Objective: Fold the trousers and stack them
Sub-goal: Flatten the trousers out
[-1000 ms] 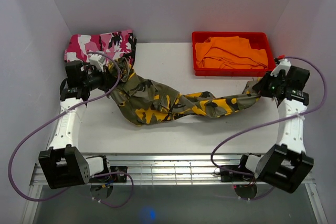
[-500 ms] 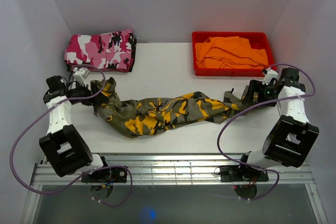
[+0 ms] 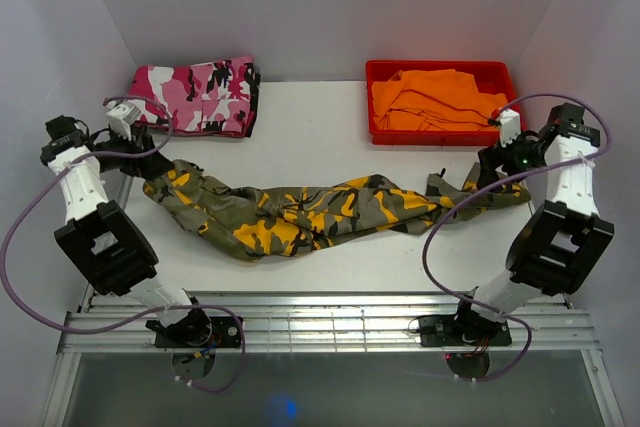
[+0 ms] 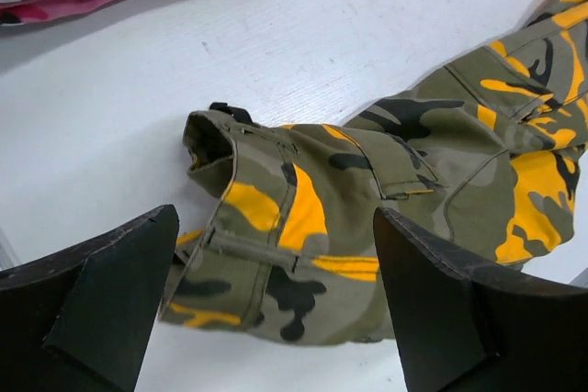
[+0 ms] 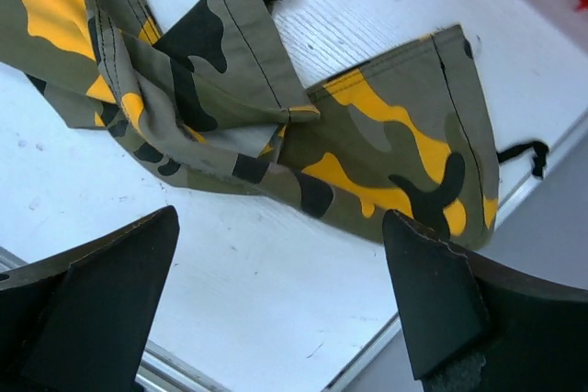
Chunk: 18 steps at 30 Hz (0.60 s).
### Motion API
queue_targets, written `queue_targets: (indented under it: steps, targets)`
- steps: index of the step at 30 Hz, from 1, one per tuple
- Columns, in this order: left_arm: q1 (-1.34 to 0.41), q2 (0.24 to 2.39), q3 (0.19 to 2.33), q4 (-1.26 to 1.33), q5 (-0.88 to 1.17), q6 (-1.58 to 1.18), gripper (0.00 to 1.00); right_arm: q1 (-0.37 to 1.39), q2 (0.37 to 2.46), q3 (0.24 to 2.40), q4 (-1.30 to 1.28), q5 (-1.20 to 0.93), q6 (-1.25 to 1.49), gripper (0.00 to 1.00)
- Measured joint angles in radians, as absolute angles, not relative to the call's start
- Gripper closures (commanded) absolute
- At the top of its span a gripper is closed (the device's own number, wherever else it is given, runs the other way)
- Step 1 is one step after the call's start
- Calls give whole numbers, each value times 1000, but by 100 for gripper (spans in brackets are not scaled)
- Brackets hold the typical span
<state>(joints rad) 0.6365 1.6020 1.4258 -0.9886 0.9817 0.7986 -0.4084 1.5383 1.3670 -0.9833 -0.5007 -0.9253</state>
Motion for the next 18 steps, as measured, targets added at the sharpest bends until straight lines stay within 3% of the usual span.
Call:
queue_targets:
  steps: [7,11,13,16,17,18]
  targets:
    - [449,1774,1480,-960,862,769,2,-303,1780,1427,-1056,-513,-1079,2]
    - [364,1874,1536,-931,779,725,2,-211,1782,1360,-1028,-472,-1110,3]
    - [340,1916,1568,-915,740,713,2,-167,1766,1306,-993,-441,-1124,14]
    - [322,1979,1586,-899,682,707,15,-143,1757,1238,-953,-377,-1140,54]
    - [323,1993,1580,-899,664,708,28,-149,1757,1225,-940,-345,-1146,65]
    - [325,1999,1557,-897,649,719,56,-156,1752,1222,-927,-327,-1160,85]
